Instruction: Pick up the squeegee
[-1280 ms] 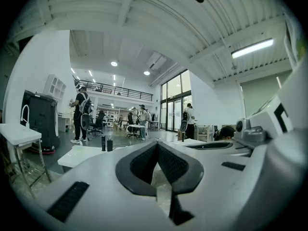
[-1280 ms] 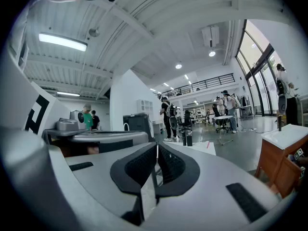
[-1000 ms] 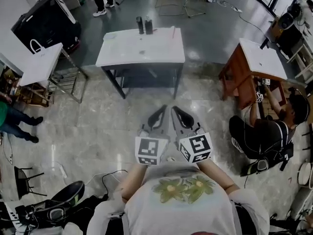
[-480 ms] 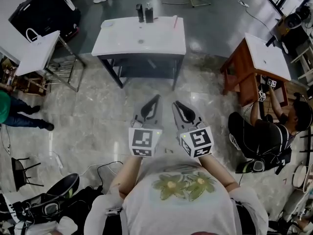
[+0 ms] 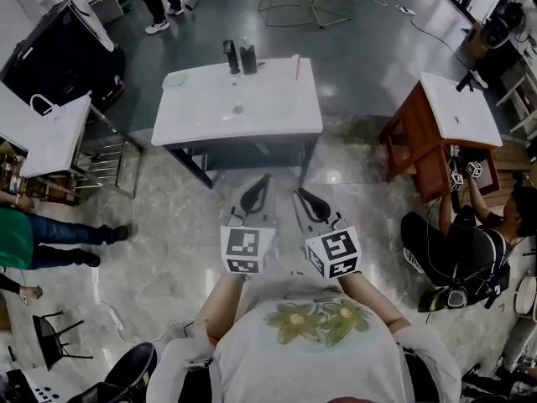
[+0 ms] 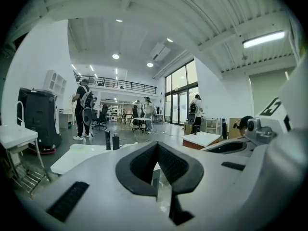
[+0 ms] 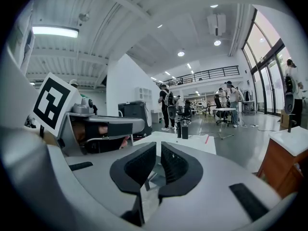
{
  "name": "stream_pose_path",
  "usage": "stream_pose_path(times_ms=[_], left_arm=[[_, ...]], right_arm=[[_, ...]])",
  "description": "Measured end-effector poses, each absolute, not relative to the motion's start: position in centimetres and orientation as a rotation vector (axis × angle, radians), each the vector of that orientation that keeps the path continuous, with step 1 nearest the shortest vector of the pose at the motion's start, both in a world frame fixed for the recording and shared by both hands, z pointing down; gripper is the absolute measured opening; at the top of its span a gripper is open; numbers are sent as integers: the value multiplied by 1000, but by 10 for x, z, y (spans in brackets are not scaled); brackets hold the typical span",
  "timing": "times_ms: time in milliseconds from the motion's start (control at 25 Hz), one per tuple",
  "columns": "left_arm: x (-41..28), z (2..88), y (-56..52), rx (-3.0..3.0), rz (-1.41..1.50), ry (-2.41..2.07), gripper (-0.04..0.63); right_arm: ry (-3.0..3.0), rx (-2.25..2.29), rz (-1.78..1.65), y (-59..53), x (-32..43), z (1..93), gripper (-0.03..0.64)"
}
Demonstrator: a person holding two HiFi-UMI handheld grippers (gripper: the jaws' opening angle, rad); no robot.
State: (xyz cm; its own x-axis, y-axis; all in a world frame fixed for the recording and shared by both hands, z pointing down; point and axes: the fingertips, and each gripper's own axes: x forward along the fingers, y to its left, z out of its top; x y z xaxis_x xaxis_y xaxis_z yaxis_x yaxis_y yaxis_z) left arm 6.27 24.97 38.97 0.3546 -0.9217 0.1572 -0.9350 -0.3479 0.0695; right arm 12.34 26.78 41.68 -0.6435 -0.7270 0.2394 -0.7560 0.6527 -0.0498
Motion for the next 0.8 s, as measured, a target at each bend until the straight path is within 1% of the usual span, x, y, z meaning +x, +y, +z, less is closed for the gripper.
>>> stream_pose_path(times_ms=[520,800], left_arm=[[5,407,114,2480,173,-1575,9],[-3,416,70,2526,215,-1485,9]], right_arm=[[-2599,1245,250,133,54,428,25],[-2542,1272,288,91,40,439,25]])
